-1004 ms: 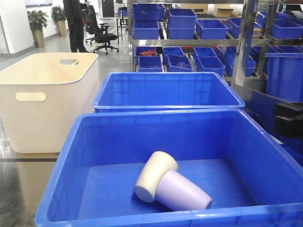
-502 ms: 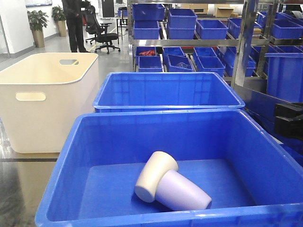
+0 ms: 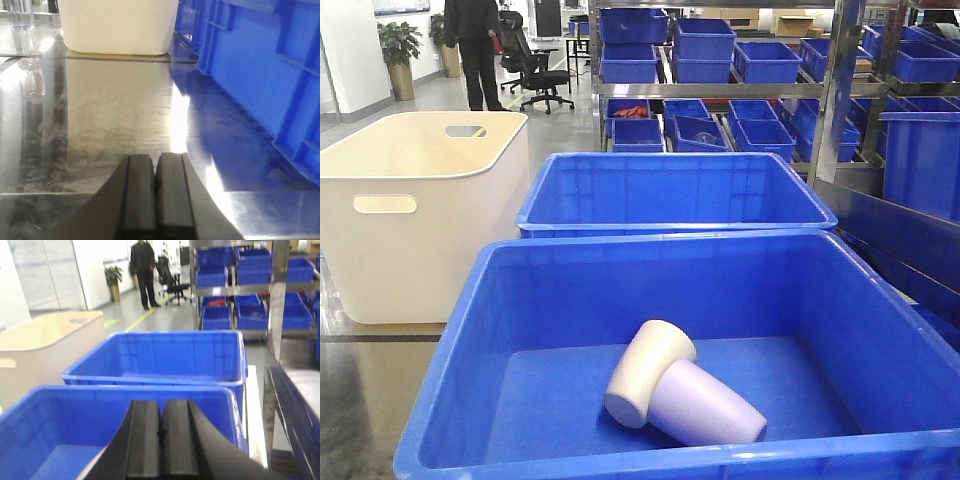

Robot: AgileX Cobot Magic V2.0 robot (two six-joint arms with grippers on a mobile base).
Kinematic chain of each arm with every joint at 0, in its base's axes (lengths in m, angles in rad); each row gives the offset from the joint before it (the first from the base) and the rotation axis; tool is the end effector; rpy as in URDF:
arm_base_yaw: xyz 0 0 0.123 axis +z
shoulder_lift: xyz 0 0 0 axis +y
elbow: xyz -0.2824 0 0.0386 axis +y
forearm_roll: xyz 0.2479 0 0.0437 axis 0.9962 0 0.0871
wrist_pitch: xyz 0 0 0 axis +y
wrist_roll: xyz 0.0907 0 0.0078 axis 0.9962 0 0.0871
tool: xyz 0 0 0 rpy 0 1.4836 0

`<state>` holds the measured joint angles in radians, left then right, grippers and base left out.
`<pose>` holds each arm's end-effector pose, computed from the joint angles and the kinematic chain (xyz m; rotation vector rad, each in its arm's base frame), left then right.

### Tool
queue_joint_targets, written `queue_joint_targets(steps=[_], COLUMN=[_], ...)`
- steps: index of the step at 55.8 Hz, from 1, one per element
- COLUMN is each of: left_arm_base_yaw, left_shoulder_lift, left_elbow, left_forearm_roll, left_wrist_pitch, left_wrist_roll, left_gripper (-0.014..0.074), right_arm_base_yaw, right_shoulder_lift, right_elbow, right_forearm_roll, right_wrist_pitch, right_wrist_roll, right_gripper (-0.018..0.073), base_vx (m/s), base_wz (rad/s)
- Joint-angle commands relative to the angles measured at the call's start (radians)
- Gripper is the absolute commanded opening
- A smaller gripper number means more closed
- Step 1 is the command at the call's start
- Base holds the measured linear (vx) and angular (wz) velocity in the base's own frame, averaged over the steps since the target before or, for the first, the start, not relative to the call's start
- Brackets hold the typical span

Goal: Grab cup from conveyor and place in blue bin

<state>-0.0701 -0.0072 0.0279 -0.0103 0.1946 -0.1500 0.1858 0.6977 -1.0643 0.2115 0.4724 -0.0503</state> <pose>0.0562 -0.0041 0.1864 -0.0751 1.7002 -0.1736 0.1112 0.0298 0.4627 -0.1127 1.5859 0.3291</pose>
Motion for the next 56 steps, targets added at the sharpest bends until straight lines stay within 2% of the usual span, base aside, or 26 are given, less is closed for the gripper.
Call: queue_joint_targets(steps=[1,11,17,28,36,47,56], left_arm_base_yaw=[0.003,0.003,0.003,0.003,0.003,0.003,0.003], left_shoulder_lift=[-0.008,-0.008,-0.008,-0.008,-0.008,-0.008,-0.008], left_elbow=[0.013,0.013,0.013,0.013,0.013,0.013,0.013], left_forearm_roll=[0.0,0.0,0.0,0.0,0.0,0.0,0.0], left_wrist_pitch=[-0.086,-0.086,-0.086,-0.086,-0.086,-0.086,-0.086], left_wrist_roll=[0.001,0.001,0.001,0.001,0.001,0.001,0.001], left_gripper=[0.0003,0.0003,0.0003,0.0003,0.0003,0.0003,0.0003], right_arm_base_yaw=[0.0,0.0,-0.003,-0.014,-0.099,-0.252,-0.274], right_shoulder_lift=[-0.074,-0.208,-0.277,-0.448,-0.538,-0.616,-0.668], right_elbow=[-0.03,-0.03,-0.01,0.199,0.412,0.637,0.771], right_forearm_roll=[0.01,0.008,-0.037,-0.1,-0.149,-0.151,-0.155], right_wrist_pitch=[-0.035,0.049,0.091,0.03,0.014,0.012,-0.043], right_wrist_roll=[0.0,0.0,-0.009,-0.017,-0.019,-0.006,0.0], right_gripper=[-0.0009,-0.0009,-0.0009,-0.0009,-0.0009,-0.0009,-0.0009], base_vx=[0.0,0.0,0.0,0.0,0.0,0.0,0.0], base_wz=[0.0,0.0,0.0,0.0,0.0,0.0,0.0])
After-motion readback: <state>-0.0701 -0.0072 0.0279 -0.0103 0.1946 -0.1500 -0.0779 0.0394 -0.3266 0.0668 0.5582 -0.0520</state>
